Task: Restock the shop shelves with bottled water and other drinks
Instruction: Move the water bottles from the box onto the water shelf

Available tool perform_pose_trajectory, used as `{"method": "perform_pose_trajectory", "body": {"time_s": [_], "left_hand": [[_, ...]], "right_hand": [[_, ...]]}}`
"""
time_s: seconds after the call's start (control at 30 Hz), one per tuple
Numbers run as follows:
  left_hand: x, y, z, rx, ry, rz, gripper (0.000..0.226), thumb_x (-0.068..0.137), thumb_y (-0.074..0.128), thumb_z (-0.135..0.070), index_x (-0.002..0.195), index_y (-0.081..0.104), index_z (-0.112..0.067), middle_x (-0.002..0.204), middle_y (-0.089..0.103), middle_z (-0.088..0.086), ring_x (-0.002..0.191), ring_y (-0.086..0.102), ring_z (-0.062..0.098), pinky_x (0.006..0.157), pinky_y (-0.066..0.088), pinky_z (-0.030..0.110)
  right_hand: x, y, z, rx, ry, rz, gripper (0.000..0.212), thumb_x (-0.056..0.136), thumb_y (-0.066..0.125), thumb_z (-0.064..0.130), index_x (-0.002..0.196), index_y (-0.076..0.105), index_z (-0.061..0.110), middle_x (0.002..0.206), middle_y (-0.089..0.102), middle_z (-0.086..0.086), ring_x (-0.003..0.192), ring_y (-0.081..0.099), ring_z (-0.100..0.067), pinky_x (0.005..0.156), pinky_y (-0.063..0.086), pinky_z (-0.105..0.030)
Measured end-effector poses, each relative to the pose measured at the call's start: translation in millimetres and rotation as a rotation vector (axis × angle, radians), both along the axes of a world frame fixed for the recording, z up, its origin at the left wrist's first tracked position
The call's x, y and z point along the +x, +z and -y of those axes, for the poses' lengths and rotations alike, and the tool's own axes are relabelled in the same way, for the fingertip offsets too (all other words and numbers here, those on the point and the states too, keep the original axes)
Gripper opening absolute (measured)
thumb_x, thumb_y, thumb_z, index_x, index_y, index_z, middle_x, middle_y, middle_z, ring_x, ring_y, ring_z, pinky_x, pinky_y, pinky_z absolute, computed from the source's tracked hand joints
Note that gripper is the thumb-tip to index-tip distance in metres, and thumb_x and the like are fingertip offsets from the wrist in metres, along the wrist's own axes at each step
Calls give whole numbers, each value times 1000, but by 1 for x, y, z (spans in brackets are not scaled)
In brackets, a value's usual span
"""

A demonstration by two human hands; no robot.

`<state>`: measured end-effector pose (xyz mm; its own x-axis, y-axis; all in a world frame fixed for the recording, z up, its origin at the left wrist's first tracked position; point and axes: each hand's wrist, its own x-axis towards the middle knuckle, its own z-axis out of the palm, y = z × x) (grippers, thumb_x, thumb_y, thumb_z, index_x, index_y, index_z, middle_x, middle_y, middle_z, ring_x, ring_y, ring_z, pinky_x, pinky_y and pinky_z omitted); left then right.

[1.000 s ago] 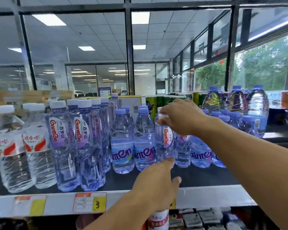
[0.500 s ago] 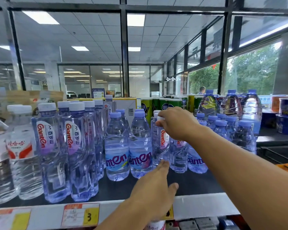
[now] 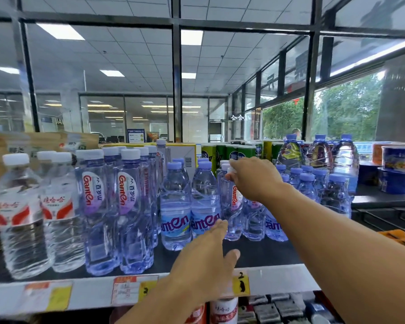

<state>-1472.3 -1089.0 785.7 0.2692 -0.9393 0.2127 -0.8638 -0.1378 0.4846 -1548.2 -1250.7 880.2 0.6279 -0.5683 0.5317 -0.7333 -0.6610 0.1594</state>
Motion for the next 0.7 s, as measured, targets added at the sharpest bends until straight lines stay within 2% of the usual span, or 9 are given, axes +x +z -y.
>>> {"method": "perform_pose_trajectory", "body": {"time_s": [0.07,0.13,0.23,0.33,0.4,0.53,0.7], "left_hand": [[5,4,-14,-14,28,-4,71,98,46,-49,156,7,-35,159,28,-13,140,37,16,116,30,34],[9,8,-30,-26,46,-11,71,98,46,-48,156,7,-36,155,36,-8,136,43,19,114,34,37],[13,14,-60,-67,43,-5,69,99,45,-48,156,7,-35,160,26,-10,143,33,15,117,28,33],[17,18,-96,-81,43,2,69,99,44,-49,156,6,-36,160,24,-12,141,35,15,117,28,33],[22,20,-124,-89,46,7,69,99,44,-50,156,6,-37,159,29,-11,139,39,16,116,30,35],[39,23,-190,-121,77,29,67,99,45,-49,155,11,-38,159,26,-16,144,30,9,116,26,28],[83,7,-273,-62,138,-66,63,98,45,-52,153,16,-43,155,32,-20,142,34,8,115,32,30]], "right_hand": [[-1,0,-13,-33,-14,71,36,105,43,40,131,52,17,126,63,-7,117,57,-32,90,43,-43],[0,3,-28,-88,-15,142,35,105,43,38,129,53,16,125,63,-8,117,57,-32,94,43,-43],[3,10,-58,-129,1,204,34,103,45,31,132,56,16,127,64,-7,119,57,-31,98,42,-42],[8,15,-97,-159,40,237,34,102,48,28,132,58,17,126,65,-6,118,58,-30,99,42,-41],[14,16,-128,-186,79,247,32,102,47,29,129,60,17,123,66,-6,116,59,-30,98,42,-40],[40,8,-195,-221,202,285,28,99,49,26,117,68,16,113,69,-7,108,61,-31,92,43,-39],[96,-27,-295,-217,424,260,21,89,58,24,97,74,16,90,72,-6,84,66,-32,80,52,-42]]}}
